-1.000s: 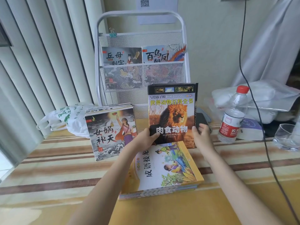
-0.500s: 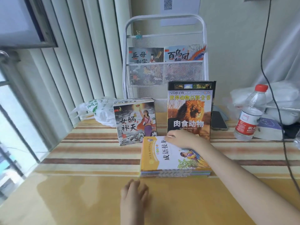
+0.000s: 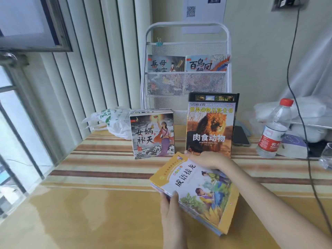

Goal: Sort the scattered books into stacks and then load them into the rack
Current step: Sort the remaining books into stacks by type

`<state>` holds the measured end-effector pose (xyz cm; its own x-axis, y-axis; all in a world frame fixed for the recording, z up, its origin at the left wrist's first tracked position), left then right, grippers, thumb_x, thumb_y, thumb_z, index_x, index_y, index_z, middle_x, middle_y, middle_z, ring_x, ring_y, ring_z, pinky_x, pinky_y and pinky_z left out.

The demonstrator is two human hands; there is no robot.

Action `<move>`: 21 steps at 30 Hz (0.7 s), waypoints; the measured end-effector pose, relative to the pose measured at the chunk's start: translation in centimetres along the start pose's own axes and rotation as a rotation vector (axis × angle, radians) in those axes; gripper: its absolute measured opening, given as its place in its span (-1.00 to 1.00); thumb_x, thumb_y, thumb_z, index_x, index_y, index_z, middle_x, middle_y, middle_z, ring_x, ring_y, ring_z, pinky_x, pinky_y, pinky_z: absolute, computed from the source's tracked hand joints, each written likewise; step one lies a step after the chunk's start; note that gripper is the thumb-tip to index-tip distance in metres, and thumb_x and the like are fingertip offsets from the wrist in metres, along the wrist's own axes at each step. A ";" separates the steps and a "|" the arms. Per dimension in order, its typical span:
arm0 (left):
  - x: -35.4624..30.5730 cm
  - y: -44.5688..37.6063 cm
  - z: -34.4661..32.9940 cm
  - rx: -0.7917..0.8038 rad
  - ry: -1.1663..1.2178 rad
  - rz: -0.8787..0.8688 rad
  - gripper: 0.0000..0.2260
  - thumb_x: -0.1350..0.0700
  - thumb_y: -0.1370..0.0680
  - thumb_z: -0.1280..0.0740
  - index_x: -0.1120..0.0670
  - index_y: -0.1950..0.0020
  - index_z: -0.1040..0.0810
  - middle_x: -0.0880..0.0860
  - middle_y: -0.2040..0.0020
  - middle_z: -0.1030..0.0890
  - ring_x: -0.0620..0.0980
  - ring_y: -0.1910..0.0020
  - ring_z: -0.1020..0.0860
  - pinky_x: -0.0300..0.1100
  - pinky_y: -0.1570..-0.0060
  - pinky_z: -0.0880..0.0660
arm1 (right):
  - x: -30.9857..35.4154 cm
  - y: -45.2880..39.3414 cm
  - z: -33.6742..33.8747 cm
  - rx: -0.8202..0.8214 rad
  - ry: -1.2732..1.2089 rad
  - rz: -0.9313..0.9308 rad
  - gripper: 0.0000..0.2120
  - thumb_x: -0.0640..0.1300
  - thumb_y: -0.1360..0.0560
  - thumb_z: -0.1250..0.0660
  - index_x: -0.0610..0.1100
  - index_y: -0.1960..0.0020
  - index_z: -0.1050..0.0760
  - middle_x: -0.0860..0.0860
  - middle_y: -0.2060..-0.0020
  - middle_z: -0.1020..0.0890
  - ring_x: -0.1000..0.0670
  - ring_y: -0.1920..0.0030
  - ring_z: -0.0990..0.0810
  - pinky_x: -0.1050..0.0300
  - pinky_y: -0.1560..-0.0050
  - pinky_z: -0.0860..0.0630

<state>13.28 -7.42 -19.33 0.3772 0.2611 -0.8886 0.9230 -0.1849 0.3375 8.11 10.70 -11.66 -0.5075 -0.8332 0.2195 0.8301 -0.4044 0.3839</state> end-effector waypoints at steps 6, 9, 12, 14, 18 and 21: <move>-1.0 0.9 -1.1 0.055 0.087 -0.048 -0.80 0.05 -0.58 -0.23 -0.06 -0.20 -0.46 -0.02 -0.12 -0.59 0.04 -0.14 -0.55 0.14 -0.23 -0.44 | -1.8 2.7 -2.0 0.123 -0.635 0.000 -0.12 0.57 -0.32 0.19 0.15 -0.52 0.02 0.05 -0.53 0.02 -0.13 -0.52 0.01 -0.21 -0.45 -0.06; -1.2 1.5 -1.4 0.060 0.076 -0.082 -0.84 0.01 -0.56 -0.26 -0.09 -0.13 -0.44 -0.04 -0.13 -0.58 0.01 -0.14 -0.56 0.14 -0.21 -0.46 | -2.6 3.9 -2.8 0.023 -0.654 -0.033 0.10 0.69 -0.07 0.00 0.17 -0.48 -0.17 0.06 -0.51 -0.16 -0.10 -0.48 -0.19 -0.10 -0.33 -0.25; -2.1 2.4 -1.7 0.126 0.022 -0.259 -0.76 0.01 -0.58 -0.26 -0.14 -0.25 -0.41 -0.16 -0.17 -0.55 -0.17 -0.18 -0.51 0.02 -0.25 -0.43 | -3.4 6.2 -2.3 -0.214 -0.762 -0.009 -0.06 0.57 -0.24 -0.08 -0.02 -0.41 -0.37 -0.10 -0.42 -0.36 -0.16 -0.37 -0.38 -0.06 -0.28 -0.35; -3.8 2.9 -2.1 0.178 -0.060 -0.453 -0.67 -0.02 -0.57 -0.28 -0.15 -0.33 -0.35 -0.22 -0.24 -0.50 -0.28 -0.23 -0.44 -0.08 -0.31 -0.37 | -3.5 8.3 -1.4 -0.403 -0.874 0.095 -0.24 0.44 -0.39 -0.09 -0.09 -0.32 -0.47 -0.26 -0.32 -0.41 -0.23 -0.30 -0.41 -0.13 -0.32 -0.31; -7.0 1.7 -2.9 0.332 -0.198 -0.685 -0.37 -0.11 -0.47 -0.30 -0.14 -0.50 -0.13 -0.28 -0.42 -0.29 -0.40 -0.36 -0.26 -0.50 -0.25 -0.25 | -2.8 10.9 -1.0 -0.861 -1.076 0.301 -0.12 0.51 -0.34 -0.08 -0.36 0.06 -0.48 -0.28 0.17 -0.57 -0.15 0.16 -0.51 0.06 0.16 -0.41; -7.4 0.6 -2.6 0.393 -0.225 -0.747 -0.30 0.01 -0.47 -0.34 -0.17 -0.52 -0.06 -0.28 -0.46 -0.24 -0.37 -0.39 -0.25 -0.51 -0.27 -0.25 | -2.2 10.6 -2.6 -0.948 -1.170 0.401 -0.11 0.52 -0.33 -0.10 -0.40 0.10 -0.36 -0.37 0.20 -0.44 -0.17 0.23 -0.39 0.12 0.20 -0.37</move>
<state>11.28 -6.97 -11.72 -0.3785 0.2591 -0.8886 0.8140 -0.3638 -0.4528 18.66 7.32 -10.36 0.2585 -0.3767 0.8896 0.5584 -0.6932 -0.4558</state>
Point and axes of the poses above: each hand's wrist, its own y-axis away from the middle knuckle, its own z-axis out of the back of the hand, x = y × z, the point moved 2 cm from there along -y, towards the middle knuckle
